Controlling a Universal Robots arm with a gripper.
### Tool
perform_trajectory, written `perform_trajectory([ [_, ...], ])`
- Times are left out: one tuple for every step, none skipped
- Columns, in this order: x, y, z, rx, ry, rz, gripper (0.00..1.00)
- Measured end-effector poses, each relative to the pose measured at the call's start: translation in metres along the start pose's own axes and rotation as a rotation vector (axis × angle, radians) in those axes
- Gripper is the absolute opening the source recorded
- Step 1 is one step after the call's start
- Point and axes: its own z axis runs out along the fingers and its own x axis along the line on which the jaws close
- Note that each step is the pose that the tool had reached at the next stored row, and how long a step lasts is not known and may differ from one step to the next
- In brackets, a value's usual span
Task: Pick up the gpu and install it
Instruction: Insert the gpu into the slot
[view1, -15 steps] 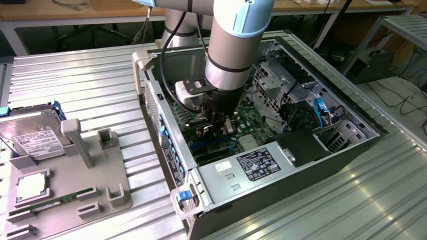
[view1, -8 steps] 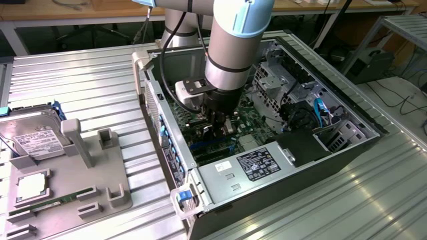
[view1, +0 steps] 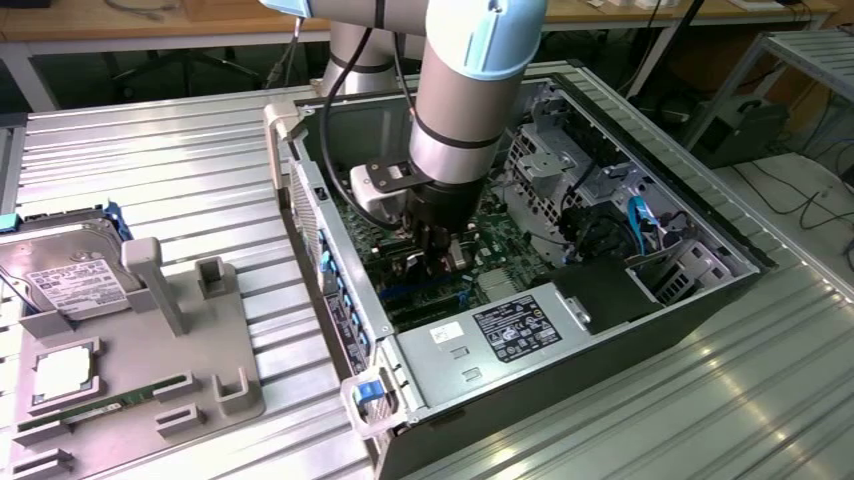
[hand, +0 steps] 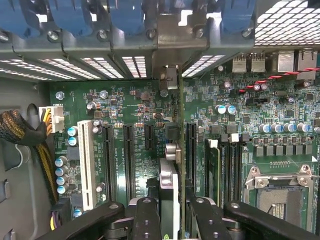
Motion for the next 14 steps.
perform_trajectory([
  [0.0,0.0,0.0008,0.0001,-0.0001,0.0,0.28],
  [0.0,0.0,0.0011,0.0,0.0,0.0,0.28],
  [0.0,0.0,0.0011,-0.0001,0.0,0.0,0.28],
  [0.0,0.0,0.0012,-0.0001,0.0,0.0,0.28],
  [0.0,0.0,0.0012,0.0,0.0,0.0,0.28],
  [0.0,0.0,0.0012,0.0,-0.0001,0.0,0.28],
  [0.0,0.0,0.0013,0.0,-0.0002,0.0,0.28],
  [0.0,0.0,0.0013,0.0,-0.0002,0.0,0.28],
  [0.0,0.0,0.0013,0.0,-0.0002,0.0,0.28],
  [0.0,0.0,0.0013,0.0,-0.0002,0.0,0.28],
  [0.0,0.0,0.0012,0.0,-0.0002,0.0,0.28],
  [0.0,0.0001,0.0013,0.0,-0.0002,0.0,0.28],
  [0.0,0.0003,0.0013,0.0001,-0.0002,0.0,0.28],
  [0.0,0.0006,0.0013,0.0002,-0.0001,0.0,0.28],
])
